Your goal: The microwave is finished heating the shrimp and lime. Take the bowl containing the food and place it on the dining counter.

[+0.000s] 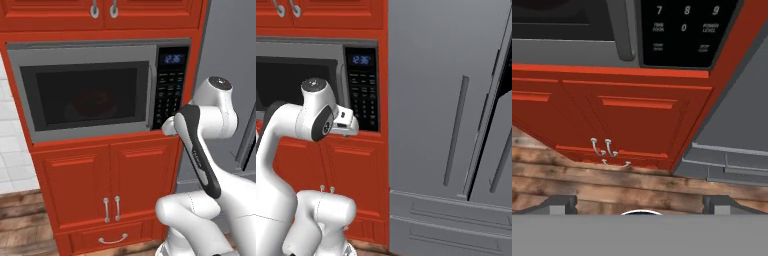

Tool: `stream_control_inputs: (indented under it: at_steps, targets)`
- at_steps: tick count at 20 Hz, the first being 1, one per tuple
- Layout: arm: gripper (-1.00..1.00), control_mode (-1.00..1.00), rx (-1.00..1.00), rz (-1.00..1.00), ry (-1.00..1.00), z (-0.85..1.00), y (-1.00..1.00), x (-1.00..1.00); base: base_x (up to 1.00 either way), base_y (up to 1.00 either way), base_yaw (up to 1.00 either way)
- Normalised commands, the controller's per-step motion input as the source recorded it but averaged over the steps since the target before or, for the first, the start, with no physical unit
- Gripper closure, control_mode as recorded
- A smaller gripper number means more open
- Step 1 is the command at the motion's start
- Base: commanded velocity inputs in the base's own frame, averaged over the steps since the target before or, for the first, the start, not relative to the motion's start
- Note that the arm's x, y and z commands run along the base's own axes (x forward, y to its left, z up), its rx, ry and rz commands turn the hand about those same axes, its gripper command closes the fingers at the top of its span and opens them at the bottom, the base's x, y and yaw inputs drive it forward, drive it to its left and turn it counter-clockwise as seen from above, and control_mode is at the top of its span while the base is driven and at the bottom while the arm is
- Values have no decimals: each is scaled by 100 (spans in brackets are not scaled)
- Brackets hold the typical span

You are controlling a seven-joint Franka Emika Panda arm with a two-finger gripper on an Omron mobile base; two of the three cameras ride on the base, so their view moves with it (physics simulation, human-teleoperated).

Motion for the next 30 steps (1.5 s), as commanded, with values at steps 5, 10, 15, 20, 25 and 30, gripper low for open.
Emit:
stream_control_inputs:
  at_steps: [5,10,15,20,25,30]
  targets:
    - [-100,100,0,0,0,0,0,0,-27,5,0]
    - [-100,100,0,0,0,0,0,0,-17,19,0]
    - [-100,100,0,0,0,0,0,0,-15,24,0]
    - [-100,100,0,0,0,0,0,0,-20,22,0]
    - [-100,100,0,0,0,0,0,0,-25,5,0]
    - [-100,-100,0,0,0,0,0,0,0,0,0]
